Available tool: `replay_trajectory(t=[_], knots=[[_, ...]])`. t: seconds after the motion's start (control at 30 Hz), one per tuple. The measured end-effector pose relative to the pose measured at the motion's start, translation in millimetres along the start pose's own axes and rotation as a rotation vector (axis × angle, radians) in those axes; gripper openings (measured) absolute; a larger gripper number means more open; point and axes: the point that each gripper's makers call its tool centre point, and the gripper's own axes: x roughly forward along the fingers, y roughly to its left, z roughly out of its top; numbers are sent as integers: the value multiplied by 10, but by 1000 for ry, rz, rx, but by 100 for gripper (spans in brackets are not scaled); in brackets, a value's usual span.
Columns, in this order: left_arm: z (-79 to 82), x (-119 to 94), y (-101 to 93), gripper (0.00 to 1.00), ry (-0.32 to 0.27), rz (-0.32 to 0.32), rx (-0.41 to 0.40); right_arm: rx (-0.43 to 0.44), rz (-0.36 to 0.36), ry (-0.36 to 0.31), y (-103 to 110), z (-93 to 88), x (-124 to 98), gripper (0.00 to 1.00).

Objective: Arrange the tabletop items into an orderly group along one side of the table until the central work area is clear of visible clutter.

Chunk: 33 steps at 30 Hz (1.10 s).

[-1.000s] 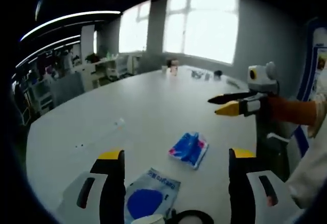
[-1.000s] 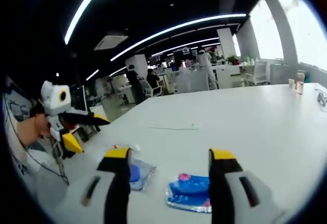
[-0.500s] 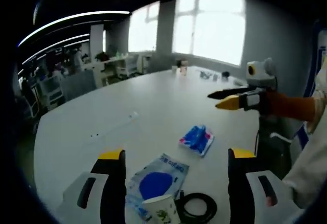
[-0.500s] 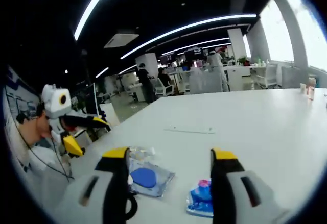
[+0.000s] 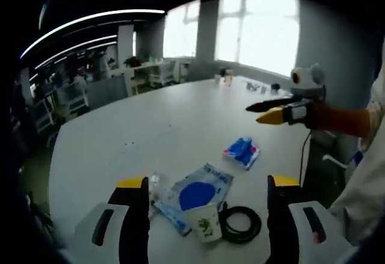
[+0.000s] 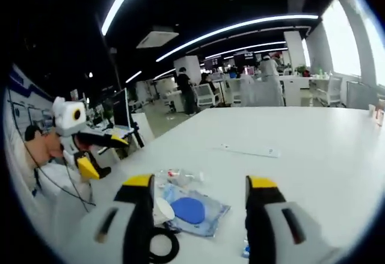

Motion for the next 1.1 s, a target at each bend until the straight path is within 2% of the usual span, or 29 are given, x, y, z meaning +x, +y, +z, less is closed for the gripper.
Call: replay_trajectory(t=[0.17,0.43,0.63,0.7,1.1], knots=[[-123,-132,57,77,5,12,-15,-16,61,23,221,-41,155,59],[-303,-317,162,77,10,34,-46,-61,153,100,545,-191,406,58],[-448,-442,240,76,20,54,-65,-82,216,145,684,-297,573,57],[-489,-479,258,76,18,58,-78,-93,236,182,727,-372,633,57],[-673,-600,425,76,20,100,-122,-130,309,249,888,-524,872,57]])
